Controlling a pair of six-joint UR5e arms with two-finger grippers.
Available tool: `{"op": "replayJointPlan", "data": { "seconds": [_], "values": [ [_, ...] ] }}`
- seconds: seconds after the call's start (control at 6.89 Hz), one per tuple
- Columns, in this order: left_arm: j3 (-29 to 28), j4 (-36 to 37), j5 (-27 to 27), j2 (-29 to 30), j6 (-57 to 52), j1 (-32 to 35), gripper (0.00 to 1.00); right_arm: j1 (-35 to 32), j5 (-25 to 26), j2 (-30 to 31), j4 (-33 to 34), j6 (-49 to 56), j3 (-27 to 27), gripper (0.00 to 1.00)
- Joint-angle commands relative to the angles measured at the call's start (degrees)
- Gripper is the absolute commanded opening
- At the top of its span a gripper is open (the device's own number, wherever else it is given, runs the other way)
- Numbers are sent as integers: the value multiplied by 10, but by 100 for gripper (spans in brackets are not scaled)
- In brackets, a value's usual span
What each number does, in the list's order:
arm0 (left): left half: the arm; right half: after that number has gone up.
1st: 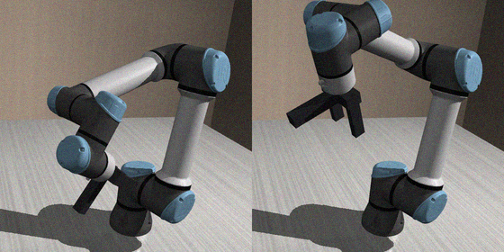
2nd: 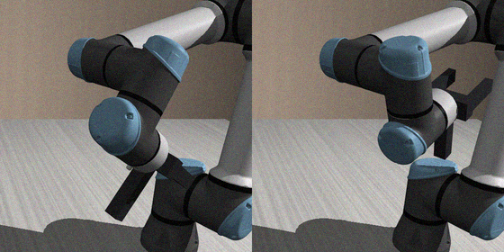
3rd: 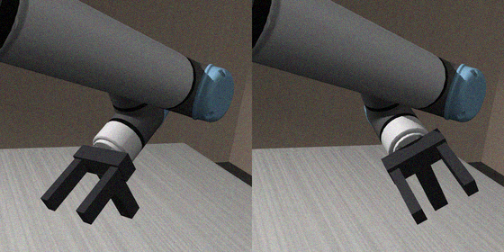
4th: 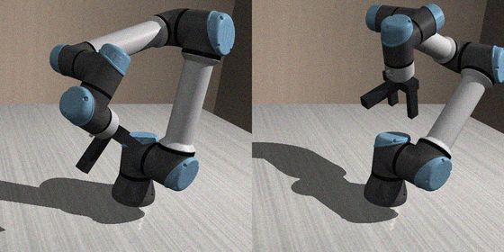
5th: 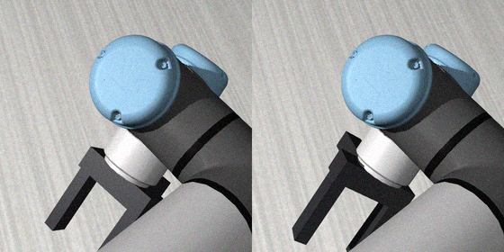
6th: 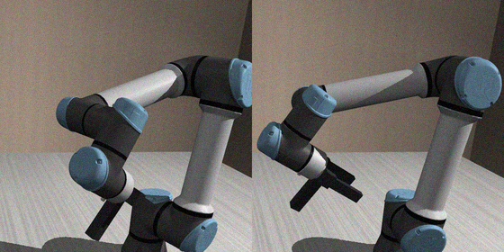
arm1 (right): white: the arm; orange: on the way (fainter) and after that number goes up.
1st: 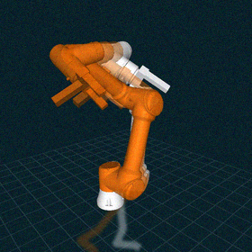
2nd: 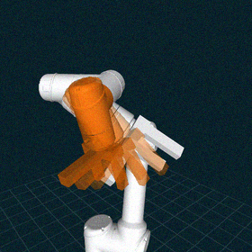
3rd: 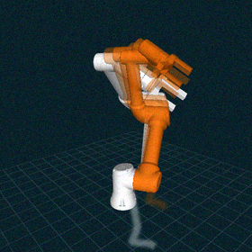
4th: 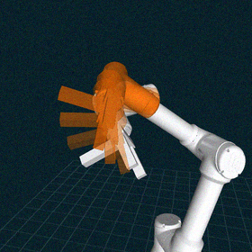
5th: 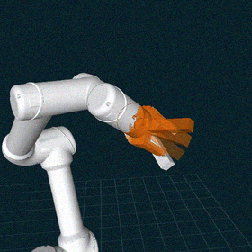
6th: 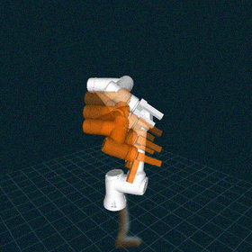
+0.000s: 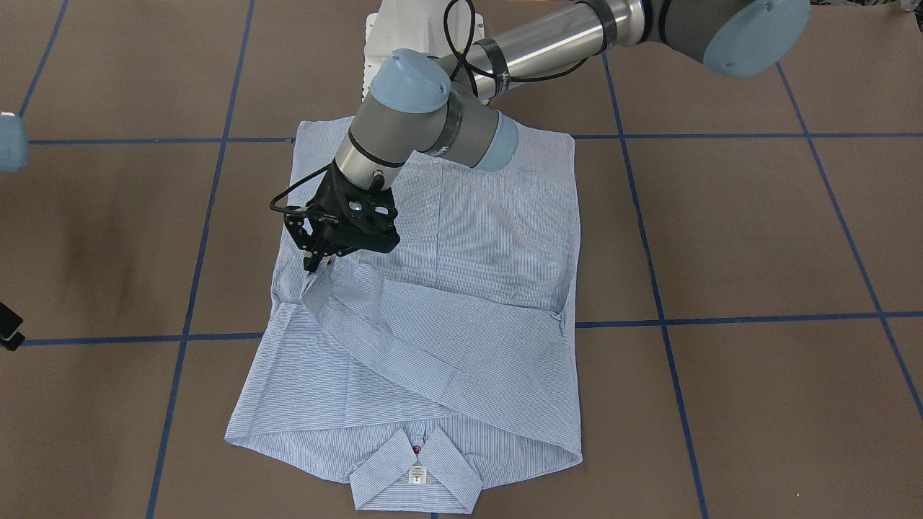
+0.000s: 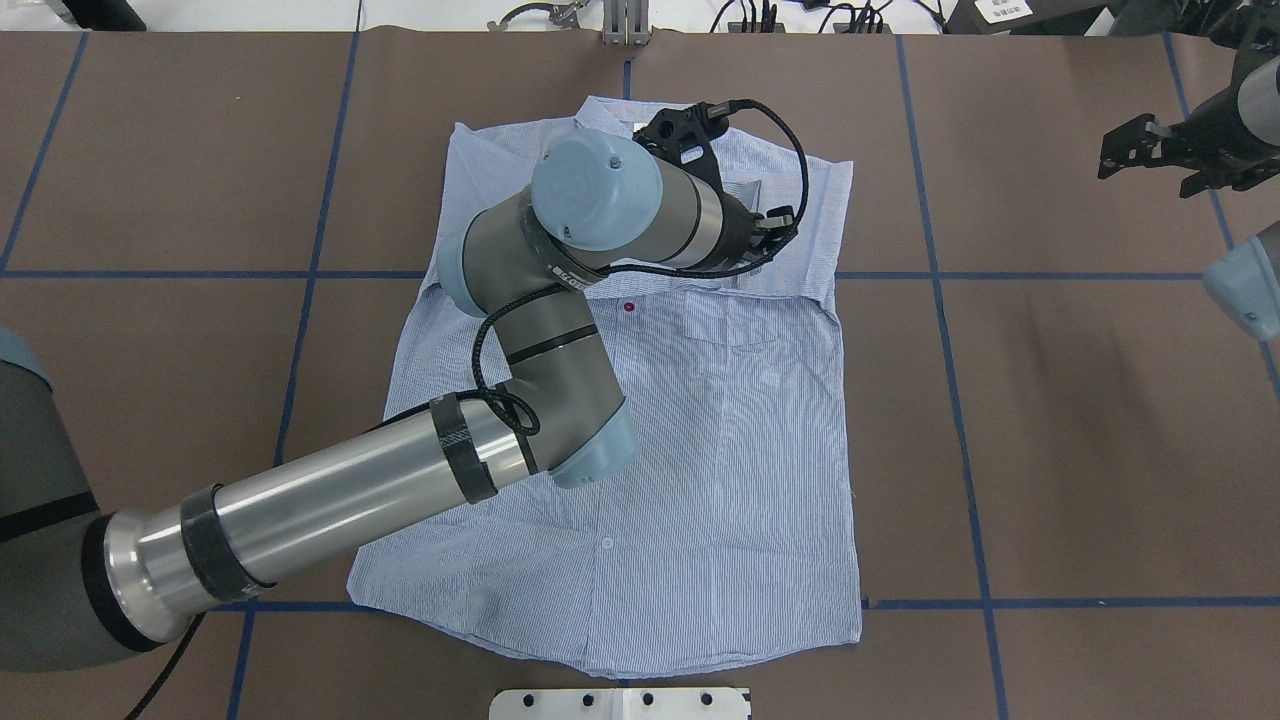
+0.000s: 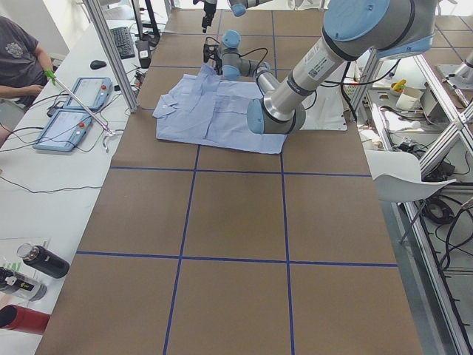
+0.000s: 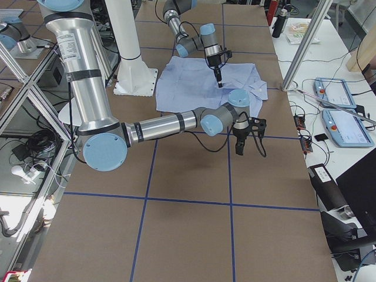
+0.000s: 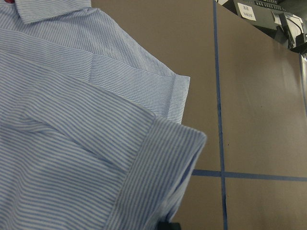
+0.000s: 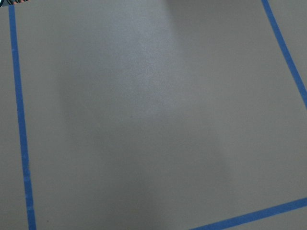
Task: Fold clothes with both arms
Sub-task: 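Carry the other sleeve with the left gripper across the shirt toward the collar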
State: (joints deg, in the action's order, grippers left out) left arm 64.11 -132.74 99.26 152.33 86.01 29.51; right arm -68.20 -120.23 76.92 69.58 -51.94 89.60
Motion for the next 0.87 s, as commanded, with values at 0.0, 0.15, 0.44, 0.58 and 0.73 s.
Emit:
{"op": "replayJointPlan", "data": {
  "seconds": [0.0, 0.15, 0.44, 0.58, 0.73],
  "values": [
    [-12, 0, -18, 6, -1, -7, 80, 0, 0, 0, -1, 0, 0, 100],
    [-11, 0, -18, 9, -1, -8, 99, 0, 0, 0, 0, 0, 0, 100],
    [25, 10, -13, 7, 4, -4, 99, 1, -1, 6, -1, -10, 15, 100],
    [83, 66, -12, -15, 3, -3, 99, 10, -6, 24, -1, -34, 56, 100],
    [187, 111, -12, -76, -2, -2, 98, 49, -17, 54, -2, -121, 112, 100]
  ]
}}
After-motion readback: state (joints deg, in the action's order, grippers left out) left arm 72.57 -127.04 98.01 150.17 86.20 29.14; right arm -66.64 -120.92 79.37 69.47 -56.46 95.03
